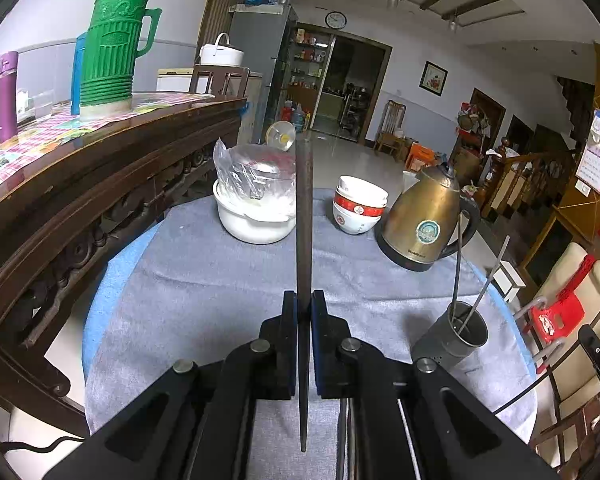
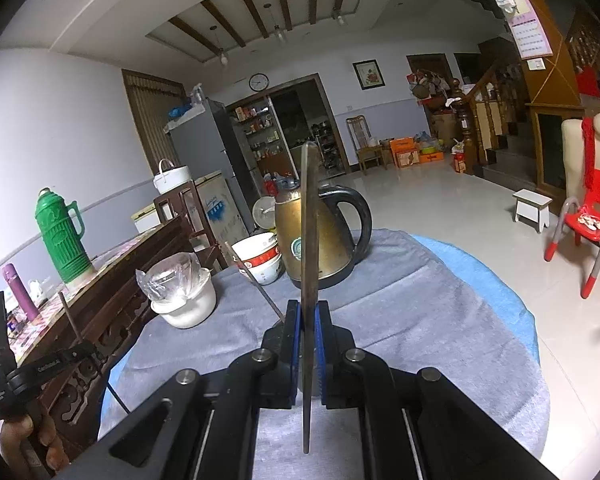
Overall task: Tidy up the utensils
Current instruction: 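Lower the left tool's chopstick into the grey cup while the right tool lowers its chopstick too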
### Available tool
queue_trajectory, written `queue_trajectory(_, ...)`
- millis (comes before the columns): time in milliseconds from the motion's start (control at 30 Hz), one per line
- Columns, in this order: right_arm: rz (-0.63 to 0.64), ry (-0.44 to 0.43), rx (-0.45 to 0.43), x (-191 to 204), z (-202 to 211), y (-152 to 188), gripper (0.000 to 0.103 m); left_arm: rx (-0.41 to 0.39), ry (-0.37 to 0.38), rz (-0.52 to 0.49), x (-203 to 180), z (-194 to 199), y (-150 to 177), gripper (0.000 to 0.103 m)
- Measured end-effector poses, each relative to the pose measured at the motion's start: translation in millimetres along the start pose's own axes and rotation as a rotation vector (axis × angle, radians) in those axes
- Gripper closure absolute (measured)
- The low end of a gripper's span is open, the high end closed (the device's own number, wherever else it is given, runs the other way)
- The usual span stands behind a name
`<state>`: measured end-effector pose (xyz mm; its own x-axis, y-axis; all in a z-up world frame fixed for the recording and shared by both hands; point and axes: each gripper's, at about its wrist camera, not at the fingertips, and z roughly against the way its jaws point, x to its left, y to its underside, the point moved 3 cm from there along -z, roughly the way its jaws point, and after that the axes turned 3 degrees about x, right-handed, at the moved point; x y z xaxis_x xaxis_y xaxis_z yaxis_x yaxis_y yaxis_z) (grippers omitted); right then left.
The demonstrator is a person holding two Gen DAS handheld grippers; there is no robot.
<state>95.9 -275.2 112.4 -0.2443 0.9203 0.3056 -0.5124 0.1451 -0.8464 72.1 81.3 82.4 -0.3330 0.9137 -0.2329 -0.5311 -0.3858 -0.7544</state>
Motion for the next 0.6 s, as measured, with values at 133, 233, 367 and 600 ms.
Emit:
queue_trajectory(133, 0.01, -0.002, -0.002, 5, 1, -2, 0.095, -0.001, 0.001, 0.003, 1, 1, -2, 0.097)
queue_trajectory(233, 0.016, -0.002, -0.005, 7, 2, -3, 0.095, -0.001, 0.003, 0.003, 0, 0, -3, 0.097)
queue_trajectory(367, 0.018, -0.002, -0.007, 7, 2, -5, 0.095, 0.0, 0.008, -0.002, -3, 1, -3, 0.097)
queue_trajectory(600, 0.018, -0.006, -0.021, 4, 7, -10, 0.095, -0.009, 0.042, 0.009, -9, 7, -11, 0.097)
